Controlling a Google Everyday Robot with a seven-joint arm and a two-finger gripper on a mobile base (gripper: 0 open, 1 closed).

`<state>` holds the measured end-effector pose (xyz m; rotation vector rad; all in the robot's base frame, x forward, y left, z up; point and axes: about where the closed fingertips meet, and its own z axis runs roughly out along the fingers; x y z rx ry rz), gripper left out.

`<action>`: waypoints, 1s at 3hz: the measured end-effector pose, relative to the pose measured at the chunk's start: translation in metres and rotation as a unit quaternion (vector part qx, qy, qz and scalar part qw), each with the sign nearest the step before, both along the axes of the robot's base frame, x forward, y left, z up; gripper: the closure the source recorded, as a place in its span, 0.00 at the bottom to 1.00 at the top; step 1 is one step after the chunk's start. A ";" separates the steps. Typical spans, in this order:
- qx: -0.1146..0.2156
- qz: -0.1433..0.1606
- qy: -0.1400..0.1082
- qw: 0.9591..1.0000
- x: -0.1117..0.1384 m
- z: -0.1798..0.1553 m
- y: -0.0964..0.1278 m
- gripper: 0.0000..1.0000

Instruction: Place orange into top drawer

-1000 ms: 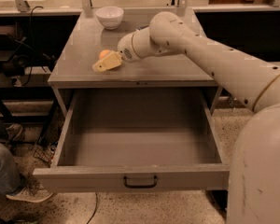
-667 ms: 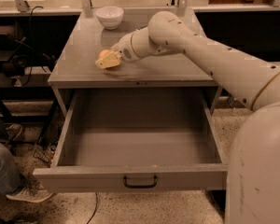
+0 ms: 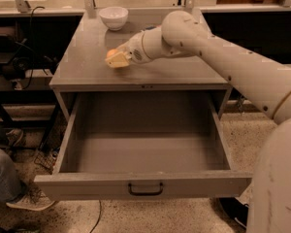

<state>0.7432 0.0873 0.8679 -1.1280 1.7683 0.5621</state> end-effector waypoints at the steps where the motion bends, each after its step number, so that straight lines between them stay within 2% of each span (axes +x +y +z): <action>1: 0.018 0.029 -0.033 0.999 -0.035 0.032 -0.034 1.00; 2: 0.001 0.073 -0.052 0.996 -0.073 0.044 -0.067 1.00; 3: 0.001 0.073 -0.052 0.996 -0.073 0.044 -0.067 1.00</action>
Offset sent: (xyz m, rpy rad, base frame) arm -0.1079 -0.1030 0.0630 -0.0192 -0.1442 0.2130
